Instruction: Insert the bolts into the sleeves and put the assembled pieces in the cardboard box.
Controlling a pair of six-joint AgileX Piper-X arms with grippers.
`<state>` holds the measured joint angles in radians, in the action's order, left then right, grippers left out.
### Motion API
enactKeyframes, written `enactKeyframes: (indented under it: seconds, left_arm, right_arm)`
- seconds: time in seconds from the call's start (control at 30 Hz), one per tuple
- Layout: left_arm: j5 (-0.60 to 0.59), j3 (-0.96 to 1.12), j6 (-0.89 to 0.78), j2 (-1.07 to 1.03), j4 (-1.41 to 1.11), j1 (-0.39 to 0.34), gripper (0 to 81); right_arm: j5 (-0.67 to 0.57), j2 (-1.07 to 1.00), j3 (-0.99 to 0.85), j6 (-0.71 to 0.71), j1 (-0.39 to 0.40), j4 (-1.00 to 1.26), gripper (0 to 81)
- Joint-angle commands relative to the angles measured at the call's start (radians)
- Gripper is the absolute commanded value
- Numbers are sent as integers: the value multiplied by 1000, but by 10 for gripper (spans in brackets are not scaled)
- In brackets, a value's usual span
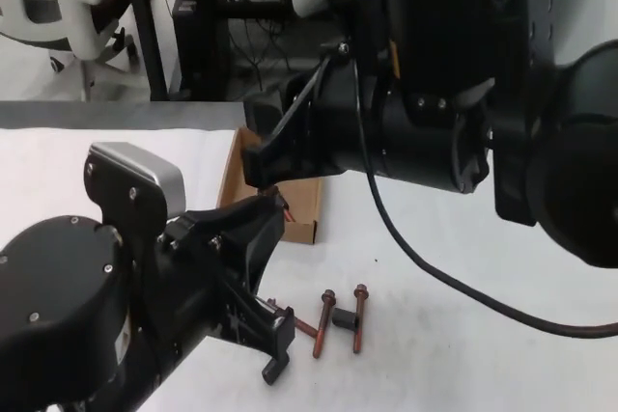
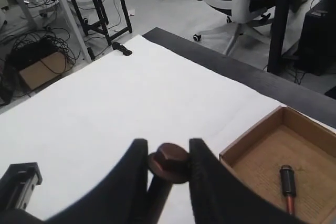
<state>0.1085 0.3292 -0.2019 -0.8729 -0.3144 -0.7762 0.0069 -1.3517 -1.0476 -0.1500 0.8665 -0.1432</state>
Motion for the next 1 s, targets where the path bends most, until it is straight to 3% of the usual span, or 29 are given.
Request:
enactKeyframes:
  seconds: [0.0,0.13,0.3,0.37,0.5,0.57,0.67,0.77,0.97]
  left_arm:
    - [3,11,8,0,-44,-2,18]
    - [80,11,8,0,-133,0,18]
    - [83,13,44,0,-138,19,18]
    - [79,13,45,0,-135,29,18]
    - [63,13,45,0,-137,52,18]
    - [61,13,57,0,-136,69,18]
    - [32,16,78,0,-102,145,18]
    - [-60,38,76,-18,-12,275,18]
    - [-327,181,60,-238,31,519,18]
  right_arm:
    - [-28,-11,1,-7,18,-9,6]
    - [-28,-10,23,-7,22,-37,6]
    - [-83,-4,36,-45,24,-45,32]
    - [-135,-1,36,-45,24,-49,147]
    - [-144,9,36,-52,29,-64,517]
    - [-96,33,36,-68,29,-101,606]
    - [40,97,36,-106,7,-235,609]
    - [100,114,36,-97,-28,-342,599]
    - [123,28,36,-67,-82,-458,402]
